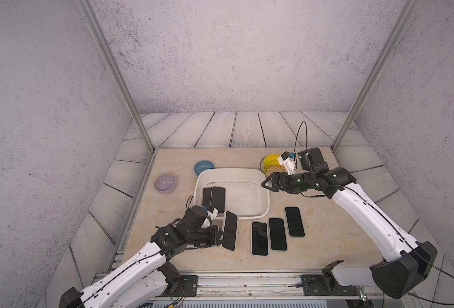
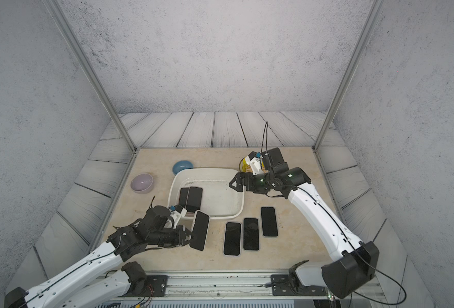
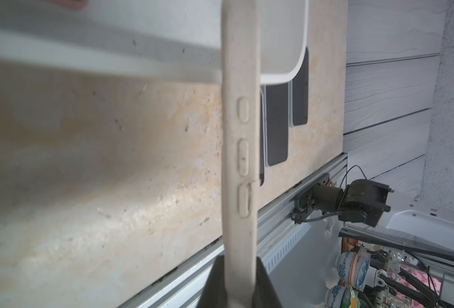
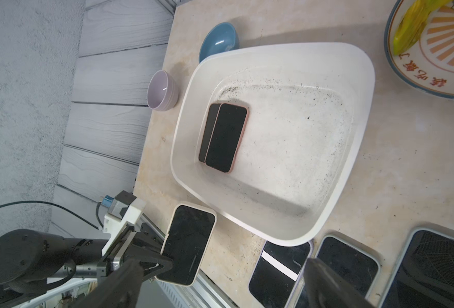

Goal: Take the phone out of the storage box
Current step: Place the phone at the center of the board.

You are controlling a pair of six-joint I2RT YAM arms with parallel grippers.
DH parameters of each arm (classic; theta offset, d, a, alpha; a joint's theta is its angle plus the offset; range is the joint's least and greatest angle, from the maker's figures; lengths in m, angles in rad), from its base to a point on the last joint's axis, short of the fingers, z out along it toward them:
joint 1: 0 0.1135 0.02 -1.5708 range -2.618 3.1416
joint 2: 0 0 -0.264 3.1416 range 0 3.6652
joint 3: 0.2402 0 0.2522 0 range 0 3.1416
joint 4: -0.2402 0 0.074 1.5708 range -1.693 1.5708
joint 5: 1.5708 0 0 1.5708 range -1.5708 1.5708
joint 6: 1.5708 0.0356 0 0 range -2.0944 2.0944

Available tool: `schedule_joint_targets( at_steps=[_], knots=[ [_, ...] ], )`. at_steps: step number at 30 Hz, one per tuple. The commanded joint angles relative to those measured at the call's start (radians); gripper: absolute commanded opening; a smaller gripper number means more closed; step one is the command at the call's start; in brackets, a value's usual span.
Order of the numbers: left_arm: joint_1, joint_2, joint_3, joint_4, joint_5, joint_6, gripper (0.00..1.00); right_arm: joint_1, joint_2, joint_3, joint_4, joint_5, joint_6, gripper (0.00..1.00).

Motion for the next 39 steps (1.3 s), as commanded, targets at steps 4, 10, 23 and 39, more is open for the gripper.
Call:
schedule_joint_targets(
  at_steps=[4,10,23,39],
  knots=[
    [-0.081,-0.133,-0.111,0.066,-0.089,-0.144,0.0,-0.001,-0.061,-0.126,0.142,-0.009,0.052,1.0],
    [-0.083,-0.03,-0.147,0.224,-0.091,-0.156,0.0,0.001,-0.083,-0.171,0.18,-0.029,0.092,1.0],
    [-0.101,0.319,-0.085,0.475,-0.063,-0.109,0.0,0.0,-0.103,-0.161,0.148,-0.039,0.085,1.0],
    [-0.184,0.564,-0.008,0.592,-0.088,-0.134,0.0,0.001,-0.114,-0.178,0.139,-0.045,0.08,1.0]
  ],
)
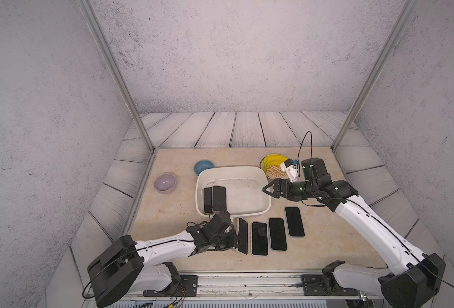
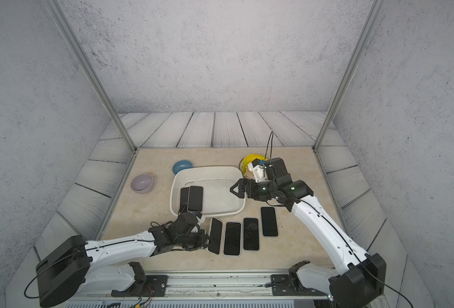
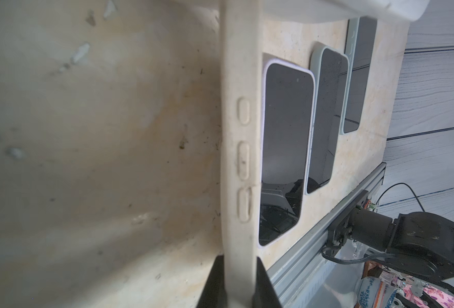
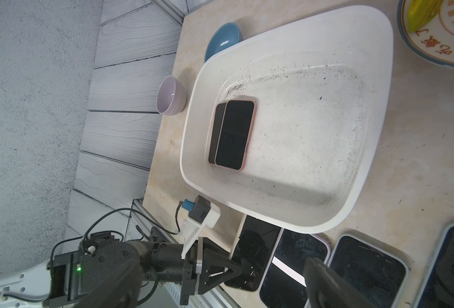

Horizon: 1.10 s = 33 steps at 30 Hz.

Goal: Take the phone out of the storage box
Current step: Place the phone at the center of the board.

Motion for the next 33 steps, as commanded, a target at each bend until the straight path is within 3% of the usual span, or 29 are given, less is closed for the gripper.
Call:
schedule_joint_targets(
  at_steps=[1,7,12,16,33],
  knots=[
    [-0.032,0.045,0.039,0.062,0.019,0.0,0.0,0.0,-0.01,-0.005,-0.011,-0.014,-0.01,1.0],
    [-0.049,0.051,0.038,0.025,0.004,-0.014,0.01,0.0,-0.014,-0.013,-0.009,-0.013,-0.008,1.0],
    [-0.049,-0.008,0.022,-0.048,-0.029,-0.01,0.21,0.0,-0.013,-0.023,-0.001,-0.011,0.001,1.0],
    [-0.049,-0.059,-0.004,-0.084,-0.045,-0.015,0.31,-0.001,-0.007,-0.023,0.002,-0.009,0.01,1.0],
    [-0.049,-0.154,0.013,-0.207,-0.088,0.006,0.64,0.001,0.053,0.022,-0.005,-0.009,0.034,1.0]
  ],
)
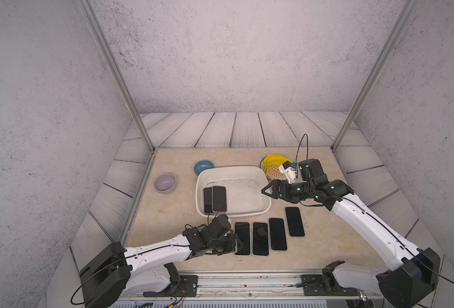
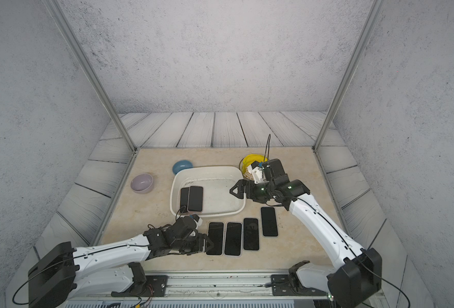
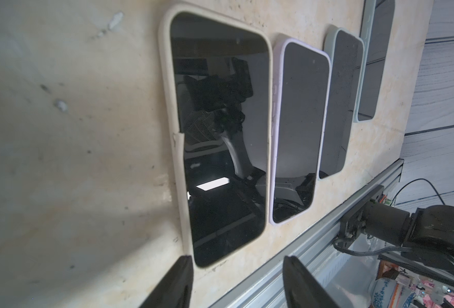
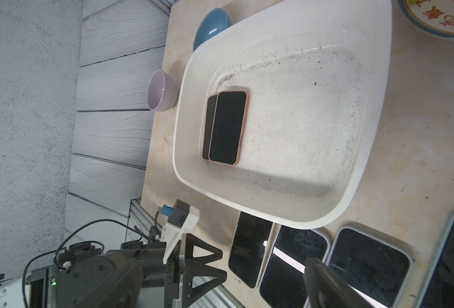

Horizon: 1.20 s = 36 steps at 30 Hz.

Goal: Take the phone out of the storage box
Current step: Place the phone at the center of the board, then pick up the phone from the storage box.

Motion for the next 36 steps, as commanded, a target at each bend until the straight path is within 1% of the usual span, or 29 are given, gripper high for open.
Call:
schedule_joint_targets(
  at_steps=[1,5,8,10,12,14,17,19,22,24,27,32,36],
  knots=[
    [-0.005,-0.036,0.023,-0.062,-0.026,0.016,0.65,0.0,0.02,0.042,-0.01,-0.006,0.007,1.0],
    [0.002,-0.122,0.051,-0.179,-0.074,0.021,0.71,0.003,0.075,0.076,-0.047,0.028,-0.034,1.0],
    [0.024,-0.231,0.079,-0.297,-0.135,0.055,0.78,0.016,0.178,0.161,-0.127,0.022,-0.08,1.0],
    [0.049,-0.314,0.093,-0.384,-0.17,0.047,0.8,0.038,0.253,0.232,-0.188,0.032,-0.112,1.0],
    [0.059,-0.408,0.104,-0.452,-0.221,0.024,0.82,0.069,0.328,0.296,-0.237,0.054,-0.132,1.0],
    [0.07,-0.51,0.128,-0.535,-0.287,0.002,0.88,0.117,0.405,0.363,-0.258,0.088,-0.149,1.0],
    [0.116,-0.605,0.193,-0.657,-0.351,0.021,0.92,0.179,0.531,0.484,-0.296,0.115,-0.152,0.99],
    [0.151,-0.617,0.252,-0.744,-0.372,0.057,0.94,0.215,0.613,0.563,-0.318,0.134,-0.146,1.0],
    [0.196,-0.584,0.341,-0.822,-0.377,0.13,0.97,0.264,0.727,0.676,-0.344,0.161,-0.14,1.0],
    [0.208,-0.551,0.394,-0.86,-0.389,0.164,1.0,0.289,0.794,0.743,-0.352,0.167,-0.142,1.0],
    [0.212,-0.514,0.46,-0.895,-0.417,0.197,0.99,0.316,0.892,0.834,-0.366,0.174,-0.13,1.0],
    [0.221,-0.502,0.501,-0.918,-0.419,0.214,0.99,0.337,1.023,0.947,-0.353,0.183,-0.087,0.99],
    [0.225,-0.517,0.496,-0.932,-0.408,0.213,0.99,0.345,1.083,0.975,-0.289,0.194,-0.042,1.0]
  ],
)
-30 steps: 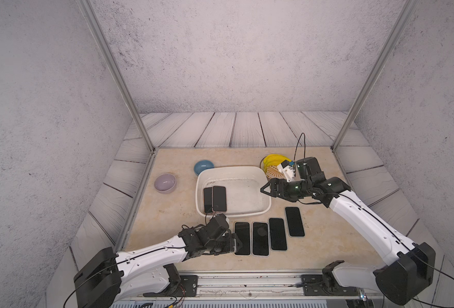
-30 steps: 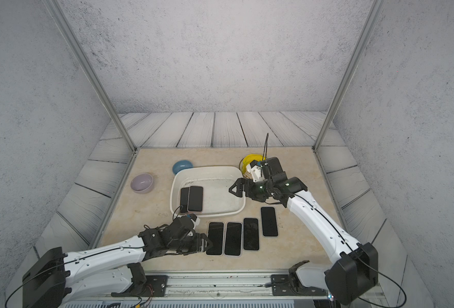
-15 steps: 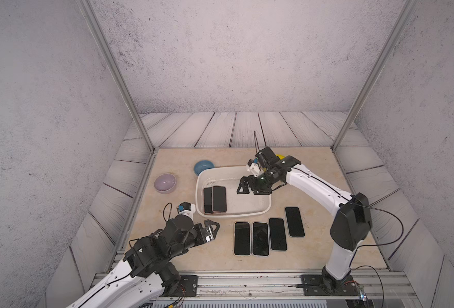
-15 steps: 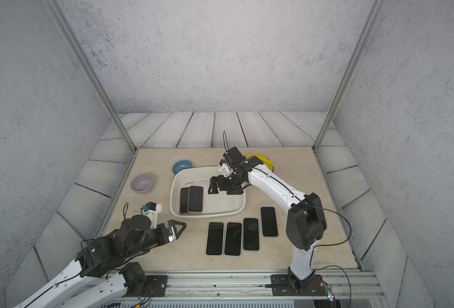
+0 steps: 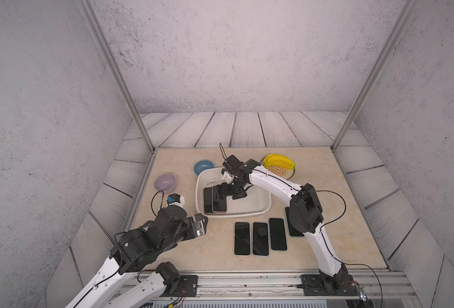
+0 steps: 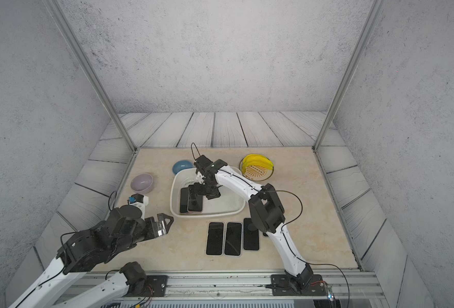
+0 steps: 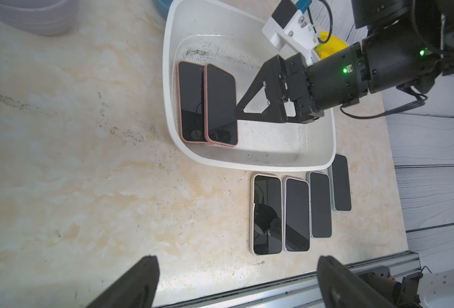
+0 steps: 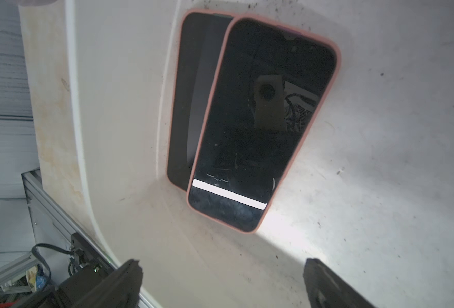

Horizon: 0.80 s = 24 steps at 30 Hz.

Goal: Take the phone out of the storage box
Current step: Pick up the phone from the storage box.

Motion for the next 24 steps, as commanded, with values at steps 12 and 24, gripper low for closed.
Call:
schedule_joint_targets(
  at_steps=[12,24],
  knots=[
    [0.018,-0.042,-0.014,-0.065,0.032,0.044,0.98,0.029,0.156,0.114,0.121,0.131,0.145,1.0],
    [0.024,-0.057,0.003,-0.116,0.05,0.078,0.98,0.058,0.277,0.25,0.048,0.27,0.166,1.0]
  ],
)
